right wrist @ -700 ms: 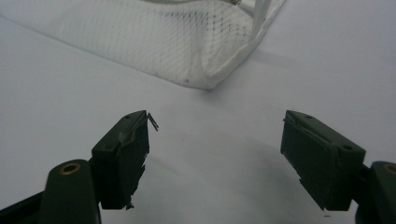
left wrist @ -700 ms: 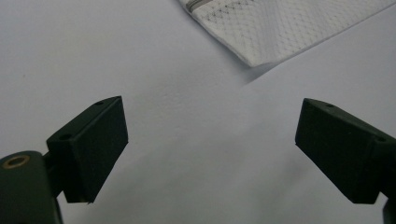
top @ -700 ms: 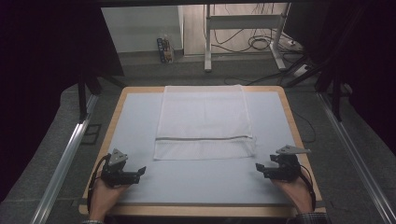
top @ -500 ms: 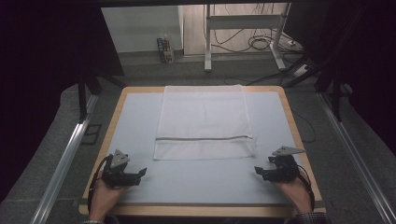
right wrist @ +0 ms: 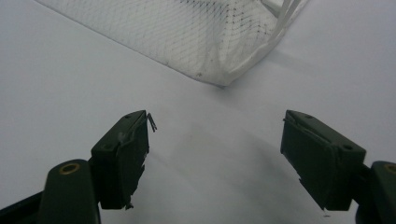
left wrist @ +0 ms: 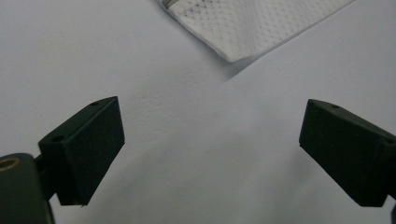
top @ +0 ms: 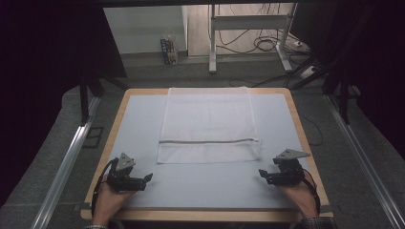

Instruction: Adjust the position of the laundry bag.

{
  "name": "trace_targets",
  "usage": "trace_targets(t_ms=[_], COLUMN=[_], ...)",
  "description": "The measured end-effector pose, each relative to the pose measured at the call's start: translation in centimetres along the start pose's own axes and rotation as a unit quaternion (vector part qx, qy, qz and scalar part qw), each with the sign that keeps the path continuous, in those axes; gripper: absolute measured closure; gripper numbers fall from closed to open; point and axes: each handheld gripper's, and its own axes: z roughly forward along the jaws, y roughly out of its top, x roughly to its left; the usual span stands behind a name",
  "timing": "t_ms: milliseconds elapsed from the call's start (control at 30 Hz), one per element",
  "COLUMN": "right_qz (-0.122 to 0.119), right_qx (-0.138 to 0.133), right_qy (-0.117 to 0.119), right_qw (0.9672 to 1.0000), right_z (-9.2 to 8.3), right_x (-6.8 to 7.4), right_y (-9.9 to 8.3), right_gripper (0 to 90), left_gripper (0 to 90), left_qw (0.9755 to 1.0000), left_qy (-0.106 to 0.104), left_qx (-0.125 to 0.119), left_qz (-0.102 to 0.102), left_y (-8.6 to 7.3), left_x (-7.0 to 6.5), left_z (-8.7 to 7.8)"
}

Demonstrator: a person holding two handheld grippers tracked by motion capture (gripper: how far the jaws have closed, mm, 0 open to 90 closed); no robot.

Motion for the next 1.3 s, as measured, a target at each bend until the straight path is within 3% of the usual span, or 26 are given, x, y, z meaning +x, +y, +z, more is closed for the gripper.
trace_targets(t_ms=[167,267,467,633,767,967,1300], right_qz=[-0.003,0.008,0.018,-0.005,-0.008,0.021,0.034], right_qx=[-0.001,-0.002,0.0,0.019,0.017,0.007,-0.02], right_qy=[0.0,0.002,0.007,0.003,-0.001,0.003,-0.016], right_qw=[1.0,1.0,0.9998,0.9998,0.9998,0.9998,0.9991], right_z=[0.2,0.2,0.3,0.7,0.8,1.2,1.9], right_x=[0.0,0.2,0.5,0.5,0.3,-0.4,-1.4], right_y=[0.1,0.3,0.9,1.3,1.6,1.9,3.2], right_gripper=[22.6,23.4,30.5,36.0,41.1,43.6,46.8], left_gripper=[11.4,13.3,19.6,23.0,24.3,31.6,40.1], left_qw=[0.9999,0.9999,0.9997,0.9994,0.9992,0.9991,0.9992], left_qy=[-0.011,-0.012,-0.022,-0.033,-0.037,-0.032,-0.024], left_qx=[0.008,0.009,0.001,-0.007,-0.016,-0.025,-0.029], left_qz=[0.004,0.01,0.006,0.008,0.005,-0.012,-0.016], left_y=[0.2,0.3,0.9,1.5,1.7,2.3,3.9], left_x=[-0.3,-0.4,-0.4,-0.5,-0.4,0.3,0.3], left_z=[0.3,0.3,0.6,1.1,1.2,1.8,3.5])
